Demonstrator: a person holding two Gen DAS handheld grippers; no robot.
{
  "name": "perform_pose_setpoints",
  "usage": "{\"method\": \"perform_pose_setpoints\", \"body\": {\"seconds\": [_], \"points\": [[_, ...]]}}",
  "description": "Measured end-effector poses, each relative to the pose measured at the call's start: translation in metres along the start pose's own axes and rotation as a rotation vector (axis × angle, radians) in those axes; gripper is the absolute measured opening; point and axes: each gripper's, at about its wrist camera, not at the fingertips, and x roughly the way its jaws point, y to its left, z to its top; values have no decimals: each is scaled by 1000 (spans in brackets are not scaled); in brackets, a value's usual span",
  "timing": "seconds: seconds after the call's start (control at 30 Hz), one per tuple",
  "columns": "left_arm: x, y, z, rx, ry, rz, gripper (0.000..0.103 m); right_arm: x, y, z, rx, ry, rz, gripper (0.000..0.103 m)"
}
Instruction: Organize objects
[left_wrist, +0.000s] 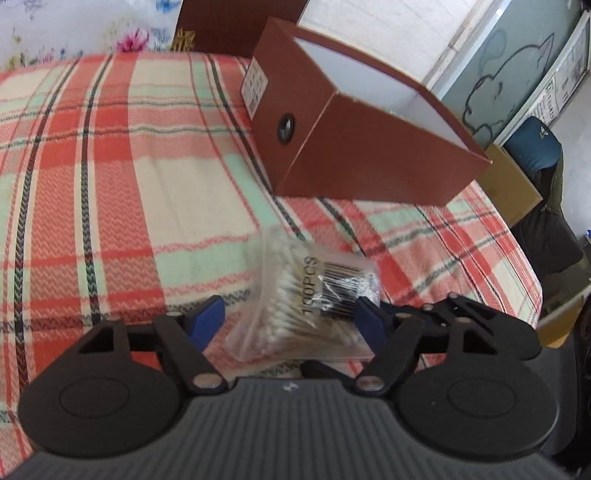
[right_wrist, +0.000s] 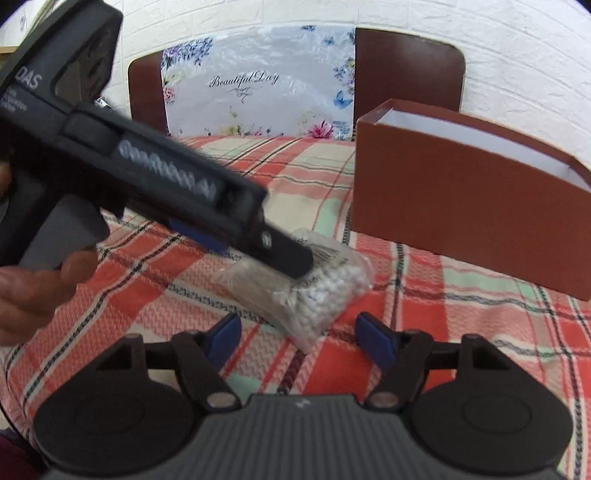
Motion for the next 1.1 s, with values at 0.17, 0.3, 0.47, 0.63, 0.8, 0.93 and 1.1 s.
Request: {"method": "perform_pose_setpoints", "body": {"seconds": [0.17,0.3,0.47,0.63,0.8,0.93,1.1], "points": [[-21,-28,20,53,-28,-18,49,-6,-6,12,17,-55,-23,47],[-51,-55,49,132,-158,-53,49,-40,-15,30,3,-231,-78,47],[-39,-72,99,168,-243,-59,49,-42,-42,66,15,-340,-162,47],[6,-77,133,146,-295,154,69,11,-66,101,45,-322,-276,73],[11,-73,132,102,-282,210,72,17,-84,95,143,-297,-274,71],[7,-84,125,140,-286,278,75,-2,-86,76,196,-317,-290,73],[-6,-101,112,181,-276,356,78,-34,-91,61,296,-350,-293,77]]}}
